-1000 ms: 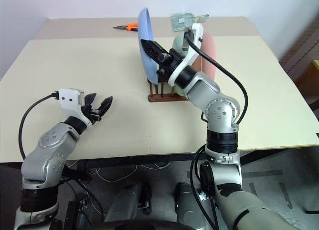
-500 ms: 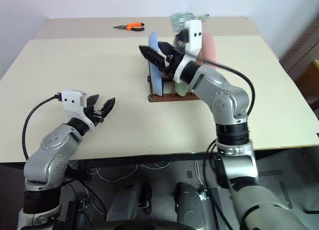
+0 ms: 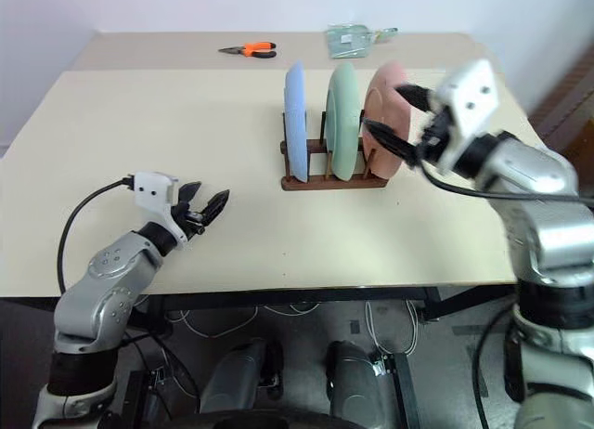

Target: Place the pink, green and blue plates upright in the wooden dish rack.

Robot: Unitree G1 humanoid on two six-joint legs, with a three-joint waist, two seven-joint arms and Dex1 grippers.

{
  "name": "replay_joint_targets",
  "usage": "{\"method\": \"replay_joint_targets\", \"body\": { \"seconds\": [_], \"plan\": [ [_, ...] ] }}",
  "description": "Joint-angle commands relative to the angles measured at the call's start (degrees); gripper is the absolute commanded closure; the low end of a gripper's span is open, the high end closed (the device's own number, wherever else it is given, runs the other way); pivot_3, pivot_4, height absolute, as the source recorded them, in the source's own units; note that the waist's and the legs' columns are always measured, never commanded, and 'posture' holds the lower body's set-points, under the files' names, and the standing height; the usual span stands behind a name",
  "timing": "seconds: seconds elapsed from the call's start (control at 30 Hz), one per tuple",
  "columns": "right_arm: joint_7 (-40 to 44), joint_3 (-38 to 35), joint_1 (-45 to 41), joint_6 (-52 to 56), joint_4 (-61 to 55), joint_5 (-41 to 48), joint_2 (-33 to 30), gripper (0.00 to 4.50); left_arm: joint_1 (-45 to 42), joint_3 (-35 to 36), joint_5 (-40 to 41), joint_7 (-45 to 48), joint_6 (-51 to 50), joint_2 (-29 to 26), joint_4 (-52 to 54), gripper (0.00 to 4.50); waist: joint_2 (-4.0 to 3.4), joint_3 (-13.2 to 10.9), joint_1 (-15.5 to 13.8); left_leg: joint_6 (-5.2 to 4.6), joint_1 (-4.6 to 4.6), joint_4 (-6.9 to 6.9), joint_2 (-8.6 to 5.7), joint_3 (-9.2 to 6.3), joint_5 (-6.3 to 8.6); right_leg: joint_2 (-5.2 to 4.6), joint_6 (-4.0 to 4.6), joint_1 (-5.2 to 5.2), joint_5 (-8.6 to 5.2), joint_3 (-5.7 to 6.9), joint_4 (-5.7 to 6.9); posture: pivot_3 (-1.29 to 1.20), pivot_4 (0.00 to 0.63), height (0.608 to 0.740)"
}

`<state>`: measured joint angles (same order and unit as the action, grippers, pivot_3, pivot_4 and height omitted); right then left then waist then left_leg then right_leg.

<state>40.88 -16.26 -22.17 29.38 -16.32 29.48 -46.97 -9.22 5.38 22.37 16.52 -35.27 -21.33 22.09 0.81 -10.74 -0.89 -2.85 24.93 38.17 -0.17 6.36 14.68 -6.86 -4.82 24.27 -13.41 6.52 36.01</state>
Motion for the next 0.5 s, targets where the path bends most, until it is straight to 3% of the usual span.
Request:
{"method": "replay_joint_targets", "body": {
  "seconds": [0.03, 0.23, 0.5],
  "plan": [
    [4.39, -7.79, 6.95, -1.26, 0.42, -0.18, -4.09, 1.19, 0.2, -0.71, -3.05, 3.18, 3.38, -3.37, -1.15, 1.16, -0.02, 0.0, 0.03, -0.01, 0.0, 0.01, -0.01, 0.01, 0.0, 0.0, 0.0, 0.01, 0.0, 0.0, 0.01, 0.0, 0.15, 0.74],
    [7.08, -9.74, 15.61, -6.21, 7.02, -3.71, -4.82, 1.19, 3.35, -2.22, -7.91, 9.15, 8.98, -10.33, -5.5, 1.16, -0.14, 0.05, 0.54, -0.03, -0.06, 0.0, 0.03, 0.02, 0.02, 0.01, 0.01, 0.02, 0.0, -0.03, 0.02, 0.0, 0.15, 0.74],
    [6.66, -4.47, 14.19, -12.11, 14.17, -8.07, -2.02, 1.19, 5.59, -2.9, -9.24, 8.03, 9.08, -7.88, -3.19, 1.16, -0.14, 0.04, 0.14, -0.03, -0.05, 0.01, 0.01, 0.01, 0.03, -0.09, 0.01, 0.0, 0.0, -0.06, 0.0, 0.0, 0.15, 0.74]
  ]
}}
